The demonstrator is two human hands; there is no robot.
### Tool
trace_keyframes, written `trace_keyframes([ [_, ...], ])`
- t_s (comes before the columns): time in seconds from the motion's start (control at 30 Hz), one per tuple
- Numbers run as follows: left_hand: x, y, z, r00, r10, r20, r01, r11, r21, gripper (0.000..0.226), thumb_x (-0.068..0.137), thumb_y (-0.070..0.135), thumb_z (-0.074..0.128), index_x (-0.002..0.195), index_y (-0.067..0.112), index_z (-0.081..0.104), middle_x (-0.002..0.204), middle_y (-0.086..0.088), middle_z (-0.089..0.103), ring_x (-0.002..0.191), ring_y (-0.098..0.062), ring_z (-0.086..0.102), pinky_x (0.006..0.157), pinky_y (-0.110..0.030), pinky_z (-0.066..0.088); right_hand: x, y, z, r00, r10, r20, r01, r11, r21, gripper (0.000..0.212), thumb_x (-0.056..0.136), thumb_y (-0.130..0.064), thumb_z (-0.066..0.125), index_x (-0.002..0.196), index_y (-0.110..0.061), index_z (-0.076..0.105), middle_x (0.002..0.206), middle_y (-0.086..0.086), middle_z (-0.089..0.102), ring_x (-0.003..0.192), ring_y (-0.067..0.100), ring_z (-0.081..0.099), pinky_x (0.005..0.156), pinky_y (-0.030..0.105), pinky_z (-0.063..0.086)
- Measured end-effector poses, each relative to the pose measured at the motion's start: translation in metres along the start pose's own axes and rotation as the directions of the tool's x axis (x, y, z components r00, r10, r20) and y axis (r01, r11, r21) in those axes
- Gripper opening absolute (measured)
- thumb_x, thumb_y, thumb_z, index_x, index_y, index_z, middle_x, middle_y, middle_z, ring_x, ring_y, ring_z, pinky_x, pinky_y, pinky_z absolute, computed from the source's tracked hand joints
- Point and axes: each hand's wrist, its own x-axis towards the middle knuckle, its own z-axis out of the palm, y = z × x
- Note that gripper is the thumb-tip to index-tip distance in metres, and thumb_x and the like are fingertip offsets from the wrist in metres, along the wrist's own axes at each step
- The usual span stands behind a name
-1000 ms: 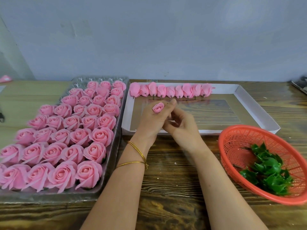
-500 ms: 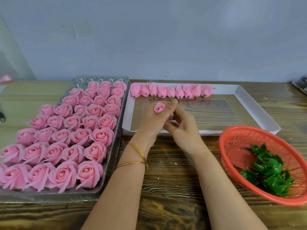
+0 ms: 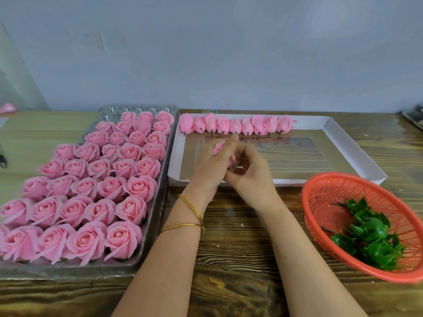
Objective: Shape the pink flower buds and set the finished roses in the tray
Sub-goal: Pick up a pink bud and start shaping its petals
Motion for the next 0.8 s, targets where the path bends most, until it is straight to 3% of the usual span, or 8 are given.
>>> trace_keyframes([
  [0.13, 0.000, 0.000, 0.000, 1.000, 0.004, 0.001, -0.004, 1.000, -0.015, 0.044, 0.095, 0.034, 0.058, 0.055, 0.019, 0.052, 0.070, -0.014, 0.052, 0.069, -0.017, 0.060, 0.065, -0.022, 0.055, 0.000, 0.001, 0.000, 1.000, -0.005, 0.003, 0.005, 1.000, 0.006, 0.032, 0.080, 0.002, 0.068, 0.089, -0.027, 0.056, 0.073, -0.024, 0.057, 0.073, 0.002, 0.054, 0.070, 0.022, 0.047],
  [0.23, -0.001, 0.000, -0.002, 0.999, 0.025, 0.034, -0.024, 0.999, -0.045, 0.029, 0.093, 0.028, 0.063, 0.068, 0.012, 0.063, 0.071, -0.013, 0.055, 0.071, -0.017, 0.060, 0.066, -0.027, 0.056, -0.001, -0.003, -0.001, 1.000, -0.016, 0.016, 0.016, 1.000, 0.006, 0.034, 0.083, 0.003, 0.065, 0.097, -0.027, 0.062, 0.079, -0.017, 0.061, 0.079, 0.007, 0.058, 0.077, 0.037, 0.055],
  [0.33, 0.000, -0.001, -0.006, 0.997, 0.033, 0.067, -0.030, 0.998, -0.053, 0.023, 0.090, 0.025, 0.066, 0.069, 0.018, 0.068, 0.064, 0.002, 0.059, 0.069, -0.012, 0.060, 0.068, -0.035, 0.054, -0.001, -0.005, -0.002, 0.998, -0.025, 0.054, 0.024, 1.000, 0.019, 0.030, 0.088, 0.005, 0.061, 0.110, -0.016, 0.065, 0.097, 0.009, 0.069, 0.093, 0.023, 0.064, 0.090, 0.047, 0.054],
  [0.43, 0.001, -0.003, -0.008, 0.996, 0.048, 0.073, -0.045, 0.998, -0.036, 0.029, 0.090, 0.023, 0.066, 0.080, -0.004, 0.065, 0.061, 0.007, 0.059, 0.069, -0.008, 0.060, 0.068, -0.031, 0.055, -0.001, -0.006, -0.002, 0.996, -0.027, 0.082, 0.026, 0.999, 0.022, 0.030, 0.090, 0.007, 0.058, 0.111, -0.012, 0.064, 0.108, 0.022, 0.065, 0.103, 0.032, 0.061, 0.093, 0.046, 0.053],
  [0.5, 0.002, -0.003, -0.009, 0.998, 0.036, 0.053, -0.035, 0.999, -0.030, 0.036, 0.090, 0.026, 0.066, 0.083, -0.010, 0.061, 0.064, -0.002, 0.060, 0.070, -0.010, 0.060, 0.072, -0.033, 0.056, -0.002, -0.008, -0.002, 0.995, -0.025, 0.096, 0.022, 0.999, 0.028, 0.024, 0.090, 0.008, 0.057, 0.107, -0.007, 0.065, 0.108, 0.018, 0.064, 0.103, 0.027, 0.062, 0.092, 0.039, 0.054],
  [0.6, 0.000, 0.000, -0.005, 1.000, -0.005, 0.016, 0.005, 1.000, -0.027, 0.042, 0.092, 0.033, 0.063, 0.061, 0.004, 0.059, 0.086, -0.034, 0.056, 0.077, -0.021, 0.060, 0.082, -0.045, 0.055, -0.003, -0.011, 0.000, 0.995, -0.016, 0.099, 0.012, 0.999, 0.045, 0.025, 0.083, -0.003, 0.063, 0.091, -0.025, 0.067, 0.095, -0.003, 0.064, 0.091, 0.011, 0.063, 0.082, 0.027, 0.051],
  [0.7, -0.003, 0.005, -0.001, 0.999, -0.044, 0.000, 0.044, 0.999, -0.011, 0.048, 0.094, 0.040, 0.057, 0.051, 0.019, 0.052, 0.080, -0.036, 0.050, 0.077, -0.026, 0.058, 0.086, -0.048, 0.054, -0.002, -0.009, 0.000, 0.998, 0.003, 0.065, -0.003, 1.000, 0.008, 0.032, 0.076, -0.002, 0.067, 0.097, -0.026, 0.065, 0.088, -0.013, 0.064, 0.085, 0.013, 0.062, 0.079, 0.031, 0.053],
  [0.8, -0.003, 0.006, 0.000, 0.998, -0.069, 0.003, 0.069, 0.997, -0.025, 0.049, 0.096, 0.043, 0.054, 0.064, 0.005, 0.055, 0.084, -0.038, 0.052, 0.078, -0.027, 0.058, 0.086, -0.047, 0.054, -0.002, -0.004, 0.000, 1.000, 0.006, 0.011, -0.006, 1.000, -0.018, 0.037, 0.076, 0.002, 0.072, 0.104, -0.019, 0.062, 0.090, -0.004, 0.066, 0.088, 0.022, 0.063, 0.082, 0.039, 0.056],
])
